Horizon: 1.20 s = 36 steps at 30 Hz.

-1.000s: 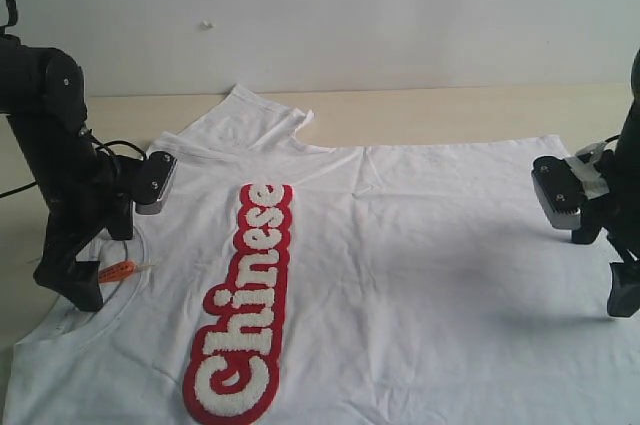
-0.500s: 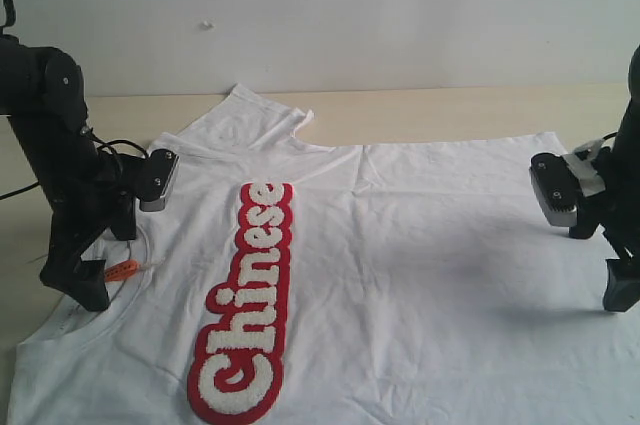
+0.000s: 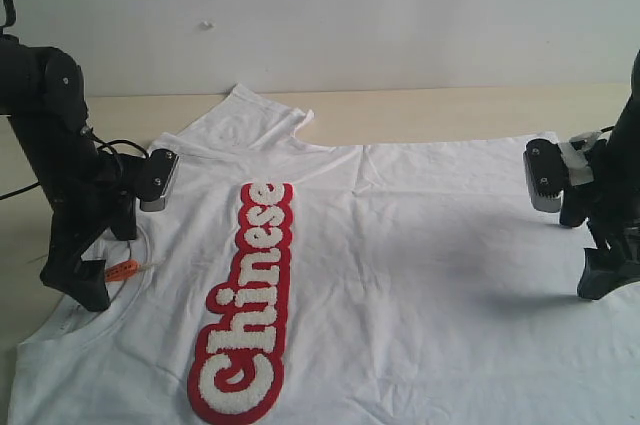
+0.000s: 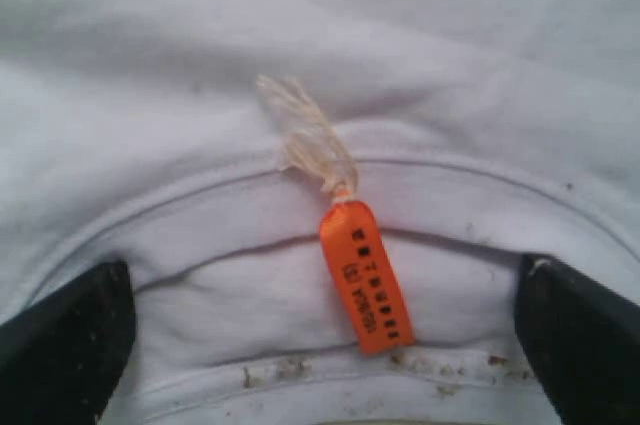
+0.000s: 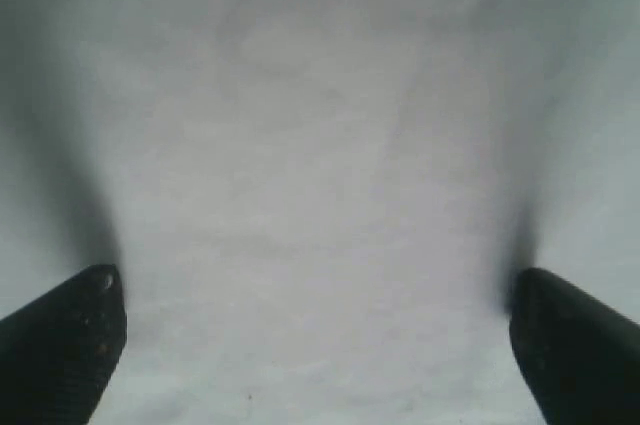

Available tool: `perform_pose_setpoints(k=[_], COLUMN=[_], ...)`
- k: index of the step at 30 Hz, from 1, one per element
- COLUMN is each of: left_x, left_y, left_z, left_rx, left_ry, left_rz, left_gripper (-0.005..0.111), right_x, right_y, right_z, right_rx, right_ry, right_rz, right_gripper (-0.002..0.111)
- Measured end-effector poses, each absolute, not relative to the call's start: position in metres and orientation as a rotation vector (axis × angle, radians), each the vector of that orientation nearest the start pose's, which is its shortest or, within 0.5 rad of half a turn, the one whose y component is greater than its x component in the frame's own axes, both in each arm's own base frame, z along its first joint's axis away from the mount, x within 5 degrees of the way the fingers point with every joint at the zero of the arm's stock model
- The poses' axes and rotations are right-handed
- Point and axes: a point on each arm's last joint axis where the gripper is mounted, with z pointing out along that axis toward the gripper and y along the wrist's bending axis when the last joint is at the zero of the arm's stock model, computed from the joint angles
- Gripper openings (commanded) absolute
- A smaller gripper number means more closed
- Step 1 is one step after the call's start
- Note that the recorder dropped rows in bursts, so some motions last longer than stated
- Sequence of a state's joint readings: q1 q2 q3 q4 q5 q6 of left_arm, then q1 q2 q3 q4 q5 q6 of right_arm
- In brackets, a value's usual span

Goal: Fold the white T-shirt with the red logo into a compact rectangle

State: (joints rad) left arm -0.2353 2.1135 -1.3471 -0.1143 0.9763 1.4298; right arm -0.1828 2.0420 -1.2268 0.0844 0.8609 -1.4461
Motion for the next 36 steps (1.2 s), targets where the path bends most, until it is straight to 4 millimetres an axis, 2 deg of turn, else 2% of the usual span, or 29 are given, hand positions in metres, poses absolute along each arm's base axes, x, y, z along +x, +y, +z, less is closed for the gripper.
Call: perform_pose_setpoints(k=[5,8,11,14,21,22,26,28,30,36], left_x=[0.368,0.368,0.369,0.369,0.369,0.369,0.369,0.369,0.369,0.369], left_y=[-0.097,-0.097,-0.097,-0.098,-0.098,-0.098,-0.098,-0.098,-0.098,-0.098], left_z=[0.114,0.114,0.114,0.114,0.114,0.114,0.114,0.114,0.114,0.114], left_rx=[-2.234,-2.234,-2.236,-2.238,-2.241,-2.241,-2.241,-2.241,-2.241,-2.242], left_ry=[-2.178,-2.178,-2.184,-2.187,-2.188,-2.191,-2.191,-2.191,-2.191,-2.192], left_rz=[0.193,0.193,0.190,0.186,0.187,0.187,0.187,0.187,0.187,0.186], left_gripper=[0.105,0.105,0.105,0.105,0.105,0.105,0.105,0.105,0.105,0.105], right_x=[0.358,0.358,0.356,0.354,0.358,0.358,0.349,0.346,0.346,0.350], right_y=[-0.067,-0.071,-0.071,-0.065,-0.058,-0.059,-0.066,-0.070,-0.073,-0.074], right_z=[0.121,0.135,0.153,0.167,0.172,0.172,0.171,0.169,0.168,0.160], right_rx=[-1.847,-1.851,-1.800,-1.703,-1.502,-1.527,-1.846,-1.943,-1.998,-2.002], right_ry=[2.533,2.532,2.535,2.536,2.544,2.536,2.493,2.479,2.465,2.448], right_rz=[-0.023,-0.117,-0.169,-0.126,-0.068,-0.081,-0.136,-0.181,-0.216,-0.233], right_gripper=[0.105,0.105,0.105,0.105,0.105,0.105,0.105,0.105,0.105,0.105])
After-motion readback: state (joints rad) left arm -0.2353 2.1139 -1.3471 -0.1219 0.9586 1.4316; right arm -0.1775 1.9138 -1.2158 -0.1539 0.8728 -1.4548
